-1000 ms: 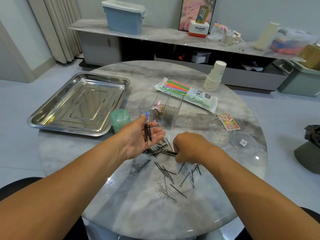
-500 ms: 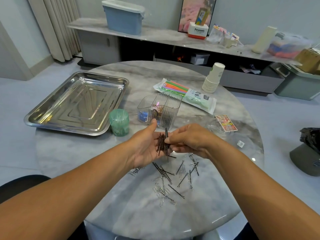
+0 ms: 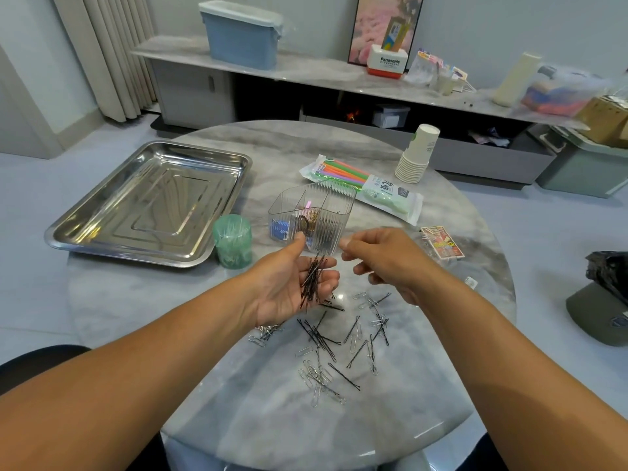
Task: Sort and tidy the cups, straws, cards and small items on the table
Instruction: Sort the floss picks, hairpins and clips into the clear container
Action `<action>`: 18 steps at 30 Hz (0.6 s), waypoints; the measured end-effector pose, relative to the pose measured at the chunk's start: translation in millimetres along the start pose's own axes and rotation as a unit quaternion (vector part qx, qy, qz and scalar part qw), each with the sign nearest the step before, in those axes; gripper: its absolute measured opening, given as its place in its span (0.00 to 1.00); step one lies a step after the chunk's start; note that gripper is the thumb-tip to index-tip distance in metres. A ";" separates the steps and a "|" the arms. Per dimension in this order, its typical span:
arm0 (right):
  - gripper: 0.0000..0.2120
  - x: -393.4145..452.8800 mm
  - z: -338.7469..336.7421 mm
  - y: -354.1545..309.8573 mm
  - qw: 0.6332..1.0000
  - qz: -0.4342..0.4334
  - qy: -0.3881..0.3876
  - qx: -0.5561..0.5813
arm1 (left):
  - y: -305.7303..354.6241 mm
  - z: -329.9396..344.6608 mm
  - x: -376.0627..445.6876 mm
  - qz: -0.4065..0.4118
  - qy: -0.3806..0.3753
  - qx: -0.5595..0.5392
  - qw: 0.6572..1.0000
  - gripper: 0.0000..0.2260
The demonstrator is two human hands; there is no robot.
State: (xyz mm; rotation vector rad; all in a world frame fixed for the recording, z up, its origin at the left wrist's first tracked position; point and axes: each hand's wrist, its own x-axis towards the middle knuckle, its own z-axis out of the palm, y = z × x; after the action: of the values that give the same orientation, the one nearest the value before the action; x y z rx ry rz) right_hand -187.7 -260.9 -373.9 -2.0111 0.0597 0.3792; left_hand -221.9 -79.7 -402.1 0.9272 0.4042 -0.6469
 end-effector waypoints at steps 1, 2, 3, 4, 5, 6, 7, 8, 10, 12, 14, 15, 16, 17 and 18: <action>0.08 -0.3 2.2 2.3 1.000 0.000 -0.009 -0.003 | -0.3 0.4 -0.2 -0.005 -0.008 0.005 1.000 0.32; 0.08 -1.1 5.1 4.0 1.000 -0.003 -0.022 -0.004 | -0.8 1.2 -0.7 -0.011 -0.019 0.009 1.000 0.32; 0.08 -1.9 8.3 5.2 0.999 -0.008 -0.034 0.002 | -1.3 1.9 -1.4 -0.015 -0.029 0.012 0.999 0.33; 0.08 -2.7 10.9 5.8 0.999 -0.014 -0.044 0.011 | -1.8 3.0 -1.7 -0.019 -0.038 0.015 0.999 0.33; 0.09 -2.9 13.2 6.4 0.998 -0.023 -0.054 0.019 | -2.0 3.9 -2.0 -0.021 -0.045 0.016 0.999 0.34; 0.09 -4.1 15.6 6.3 0.997 -0.035 -0.070 0.024 | -2.1 4.6 -2.3 -0.021 -0.051 0.015 0.998 0.34; 0.10 -5.8 17.4 5.9 0.994 -0.050 -0.093 0.020 | -2.2 5.1 -2.6 -0.019 -0.055 0.013 0.998 0.34; 0.12 -7.9 18.9 5.1 0.991 -0.066 -0.117 0.009 | -2.1 5.2 -2.5 -0.014 -0.057 0.011 0.998 0.33; 0.14 -11.1 21.3 2.7 0.982 -0.092 -0.165 -0.025 | -1.7 4.3 -3.4 -0.006 -0.057 0.012 0.998 0.31; 0.16 -13.0 21.5 0.8 0.968 -0.112 -0.214 -0.065 | 0.3 2.8 -4.5 -0.011 -0.051 0.014 0.999 0.33; 0.34 -14.7 22.2 -0.3 0.954 -0.142 -0.234 -0.126 | 3.8 1.4 -5.0 -0.027 -0.045 0.007 0.999 0.35; 0.41 -15.1 23.9 0.6 0.947 -0.165 -0.225 -0.157 | 5.6 1.0 -5.2 -0.032 -0.042 -0.008 0.999 0.35; 0.46 -15.0 26.2 2.7 0.941 -0.194 -0.209 -0.182 | 6.9 1.0 -4.9 -0.032 -0.040 -0.029 0.998 0.35; 0.49 -15.2 28.8 4.5 0.934 -0.222 -0.191 -0.206 | 7.7 0.8 -4.4 -0.030 -0.036 -0.049 0.998 0.34; 0.51 -15.8 31.4 6.1 0.928 -0.244 -0.169 -0.227 | 8.0 0.9 -3.6 -0.028 -0.034 -0.065 0.997 0.33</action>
State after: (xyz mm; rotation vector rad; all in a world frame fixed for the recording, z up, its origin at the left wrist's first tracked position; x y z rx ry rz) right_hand -211.4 -237.9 -387.5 -2.2839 -0.7960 0.4375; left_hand -219.2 -75.7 -394.7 0.7704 0.4074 -0.6926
